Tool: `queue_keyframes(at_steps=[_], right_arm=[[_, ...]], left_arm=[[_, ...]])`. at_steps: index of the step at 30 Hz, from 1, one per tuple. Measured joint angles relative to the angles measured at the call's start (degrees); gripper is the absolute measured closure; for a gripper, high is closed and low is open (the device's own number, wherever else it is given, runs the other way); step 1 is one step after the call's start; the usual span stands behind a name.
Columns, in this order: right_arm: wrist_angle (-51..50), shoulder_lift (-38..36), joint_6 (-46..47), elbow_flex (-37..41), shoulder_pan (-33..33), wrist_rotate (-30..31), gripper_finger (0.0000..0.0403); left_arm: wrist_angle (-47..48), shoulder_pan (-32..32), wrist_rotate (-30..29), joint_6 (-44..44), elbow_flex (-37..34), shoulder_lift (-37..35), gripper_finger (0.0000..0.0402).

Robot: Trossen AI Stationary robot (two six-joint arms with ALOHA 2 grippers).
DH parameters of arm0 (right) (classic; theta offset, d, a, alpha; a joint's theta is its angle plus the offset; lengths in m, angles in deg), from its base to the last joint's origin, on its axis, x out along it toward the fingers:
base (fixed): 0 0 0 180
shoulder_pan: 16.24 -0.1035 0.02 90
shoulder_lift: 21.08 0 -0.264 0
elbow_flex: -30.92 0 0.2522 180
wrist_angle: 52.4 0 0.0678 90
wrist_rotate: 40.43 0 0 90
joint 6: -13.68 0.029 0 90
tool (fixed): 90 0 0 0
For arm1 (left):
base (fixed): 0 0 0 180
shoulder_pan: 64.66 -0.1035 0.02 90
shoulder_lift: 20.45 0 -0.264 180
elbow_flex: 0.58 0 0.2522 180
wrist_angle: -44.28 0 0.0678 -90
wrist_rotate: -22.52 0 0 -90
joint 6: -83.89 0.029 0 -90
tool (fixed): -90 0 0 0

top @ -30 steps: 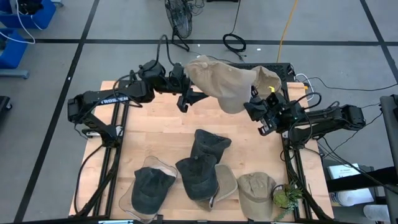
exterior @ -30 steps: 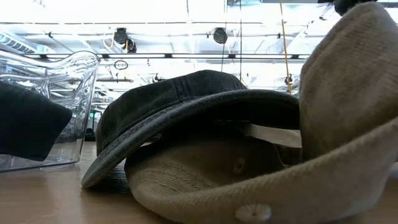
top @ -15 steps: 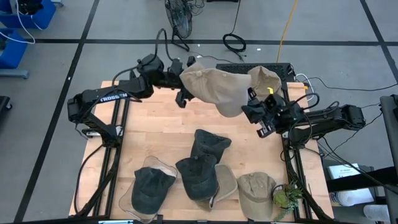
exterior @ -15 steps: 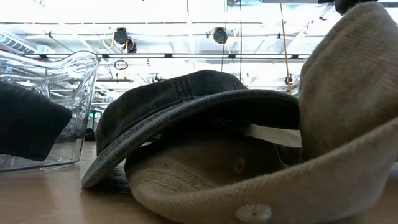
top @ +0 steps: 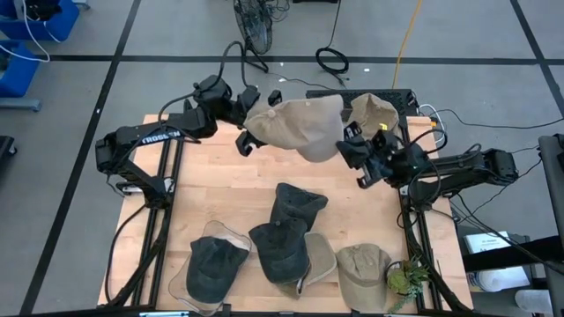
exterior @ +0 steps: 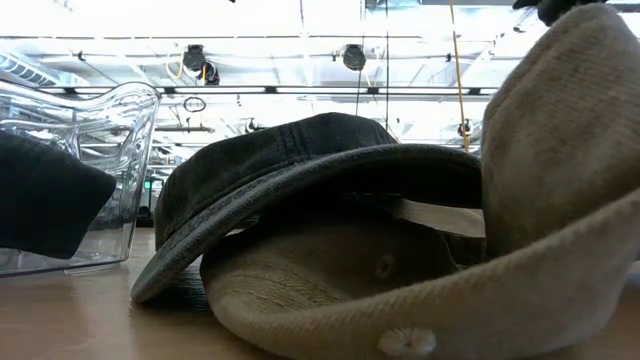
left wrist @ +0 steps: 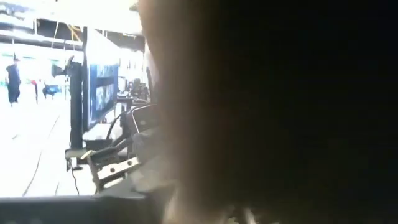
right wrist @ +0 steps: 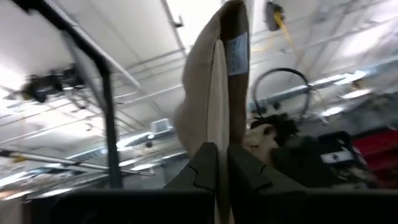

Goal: Pick & Place hat
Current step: Put the brown cap into the top transparent bin

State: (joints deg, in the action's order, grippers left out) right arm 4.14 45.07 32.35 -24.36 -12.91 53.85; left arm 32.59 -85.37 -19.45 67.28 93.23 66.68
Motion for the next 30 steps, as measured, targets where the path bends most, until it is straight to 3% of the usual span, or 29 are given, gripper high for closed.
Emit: queue_keyframes(at_steps=[7,11,18,26,30], right_arm=[[-9.70,-0.11,1.40,-0.02,0.05,11.19,0.0353],[-16.07,-0.30,1.45,0.02,0.15,12.00,0.0306],[-37.86,-6.48,3.70,0.02,0.14,12.34,0.0208],[-42.77,-9.79,4.93,0.00,2.86,12.05,0.0121],[-44.06,-6.89,10.56,-0.01,7.08,3.29,0.0096]], left_arm=[[0.36,-0.98,1.76,-2.02,-0.02,-0.14,0.0377],[5.62,-2.72,2.07,-3.92,-0.02,-1.11,0.0381],[17.73,-6.37,6.89,-1.98,0.09,-3.79,0.0391],[25.14,-6.90,11.54,0.91,-0.09,-4.48,0.0391],[23.15,-5.05,12.63,1.51,-0.09,-4.48,0.0394]])
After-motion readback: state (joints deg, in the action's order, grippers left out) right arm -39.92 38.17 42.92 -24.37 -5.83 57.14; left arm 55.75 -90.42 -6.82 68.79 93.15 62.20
